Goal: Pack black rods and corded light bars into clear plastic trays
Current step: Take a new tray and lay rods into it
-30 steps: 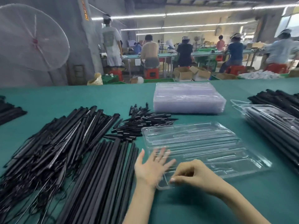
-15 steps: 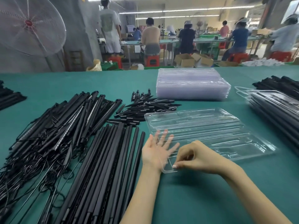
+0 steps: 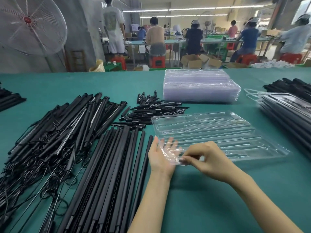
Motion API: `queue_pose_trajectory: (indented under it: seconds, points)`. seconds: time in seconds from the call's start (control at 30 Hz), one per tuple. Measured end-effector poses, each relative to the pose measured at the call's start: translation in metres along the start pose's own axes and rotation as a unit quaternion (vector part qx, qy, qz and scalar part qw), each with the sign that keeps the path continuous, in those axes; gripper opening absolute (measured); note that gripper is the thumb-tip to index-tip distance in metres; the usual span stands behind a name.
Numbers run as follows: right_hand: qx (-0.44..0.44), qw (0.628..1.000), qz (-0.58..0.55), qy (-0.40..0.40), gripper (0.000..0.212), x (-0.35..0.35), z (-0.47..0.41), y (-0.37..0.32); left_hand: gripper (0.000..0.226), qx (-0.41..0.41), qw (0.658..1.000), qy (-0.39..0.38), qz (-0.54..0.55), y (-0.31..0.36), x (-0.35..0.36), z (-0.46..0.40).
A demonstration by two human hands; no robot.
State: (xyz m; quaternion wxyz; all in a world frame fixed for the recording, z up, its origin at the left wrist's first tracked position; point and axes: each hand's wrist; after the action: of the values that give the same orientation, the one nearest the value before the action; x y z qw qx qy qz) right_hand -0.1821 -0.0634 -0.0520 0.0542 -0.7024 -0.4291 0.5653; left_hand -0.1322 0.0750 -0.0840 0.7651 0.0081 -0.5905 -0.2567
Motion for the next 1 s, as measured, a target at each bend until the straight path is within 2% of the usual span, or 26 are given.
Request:
queue_pose_trajectory:
  seconds: [0.1, 0.2, 0.27, 0.37, 0.47, 0.77, 1.0]
  points:
    - [0.029, 0.999, -0.035, 0.017, 0.015, 0.001, -0.006, 0.001, 0.058, 0.065, 0.995, 0.06, -0.047, -0.001, 0.012, 0.014]
    - [0.042, 0.998, -0.047, 0.02, 0.013, -0.003, -0.015, -0.003, 0.045, 0.178, 0.967, 0.129, -0.131, -0.005, 0.01, 0.042]
    - [0.06, 0.995, -0.078, 0.001, 0.015, -0.007, -0.019, -0.004, 0.036, 0.209, 0.953, 0.096, -0.195, -0.014, -0.001, 0.066]
    - [0.068, 0.99, -0.097, -0.073, 0.016, -0.012, -0.024, -0.005, 0.035, 0.163, 0.948, 0.011, -0.272, -0.03, -0.013, 0.085]
    - [0.077, 0.984, -0.099, -0.129, 0.013, -0.011, -0.026, -0.003, 0.04, 0.158, 0.935, 0.0, -0.319, -0.038, -0.019, 0.085]
    - [0.071, 0.98, -0.123, -0.136, 0.01, -0.008, -0.019, -0.001, 0.019, 0.174, 0.93, 0.035, -0.321, -0.038, -0.022, 0.088]
    - [0.043, 0.988, -0.095, -0.111, 0.012, -0.004, -0.011, -0.003, 0.02, 0.183, 0.922, 0.028, -0.341, -0.041, -0.026, 0.09]
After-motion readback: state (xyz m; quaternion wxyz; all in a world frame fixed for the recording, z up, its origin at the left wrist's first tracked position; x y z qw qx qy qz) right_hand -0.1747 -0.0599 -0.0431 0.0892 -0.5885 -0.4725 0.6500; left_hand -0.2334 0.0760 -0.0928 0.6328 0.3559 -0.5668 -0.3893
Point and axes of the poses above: each hand's wrist, its own z-axis away from the middle knuckle, its own x-axis out of the palm, y = z × x, and after that the axes turned 3 degrees about -y, right-handed
